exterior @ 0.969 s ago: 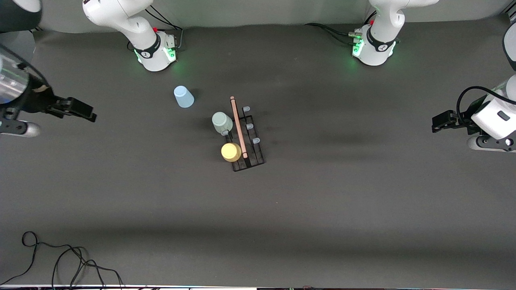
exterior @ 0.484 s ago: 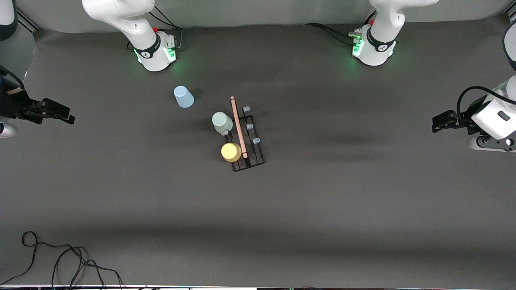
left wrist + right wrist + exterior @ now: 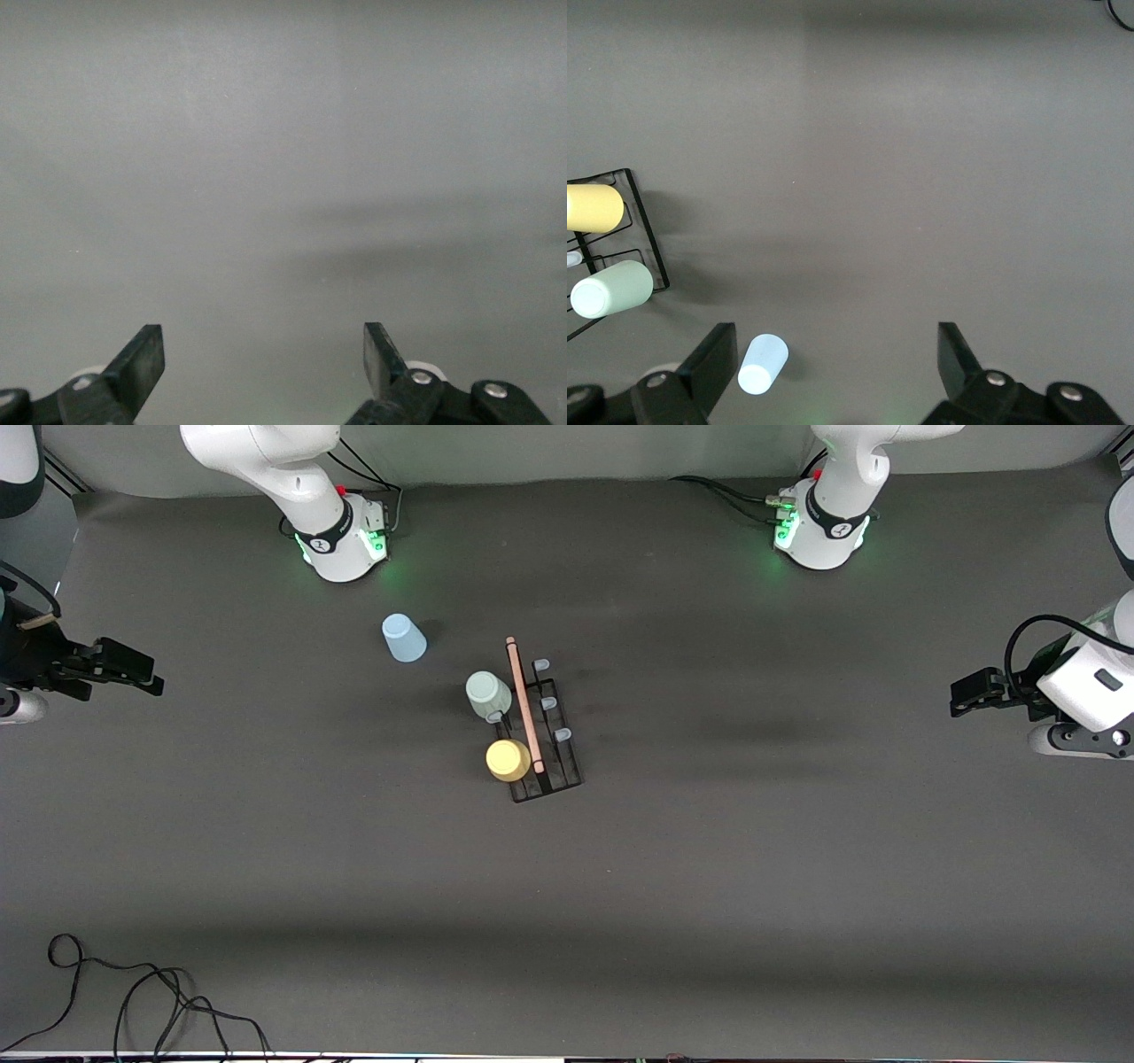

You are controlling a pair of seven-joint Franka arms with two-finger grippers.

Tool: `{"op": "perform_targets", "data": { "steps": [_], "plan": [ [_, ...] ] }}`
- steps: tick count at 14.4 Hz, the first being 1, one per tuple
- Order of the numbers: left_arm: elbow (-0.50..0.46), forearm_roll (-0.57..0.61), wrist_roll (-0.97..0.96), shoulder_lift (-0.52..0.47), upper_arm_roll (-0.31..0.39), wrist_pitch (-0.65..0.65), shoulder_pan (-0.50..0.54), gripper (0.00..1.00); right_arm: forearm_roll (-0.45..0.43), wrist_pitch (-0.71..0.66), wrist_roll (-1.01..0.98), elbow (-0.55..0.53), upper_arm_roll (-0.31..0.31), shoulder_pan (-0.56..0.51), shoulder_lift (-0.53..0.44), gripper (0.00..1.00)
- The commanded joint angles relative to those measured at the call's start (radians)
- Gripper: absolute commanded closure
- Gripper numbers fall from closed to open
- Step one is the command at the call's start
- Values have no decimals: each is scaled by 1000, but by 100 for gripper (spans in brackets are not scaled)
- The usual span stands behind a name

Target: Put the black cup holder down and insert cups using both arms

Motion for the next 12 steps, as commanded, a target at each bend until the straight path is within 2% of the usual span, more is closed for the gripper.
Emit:
{"op": "perform_targets", "data": {
  "steps": [1, 12],
  "plan": [
    [17, 12, 15, 5, -2, -19, 4, 0, -21, 9, -15, -2, 36, -27, -10, 0],
    [17, 11, 15, 5, -2, -19, 4, 0, -21, 9, 24, -4, 38, -18, -11, 0]
  ]
}}
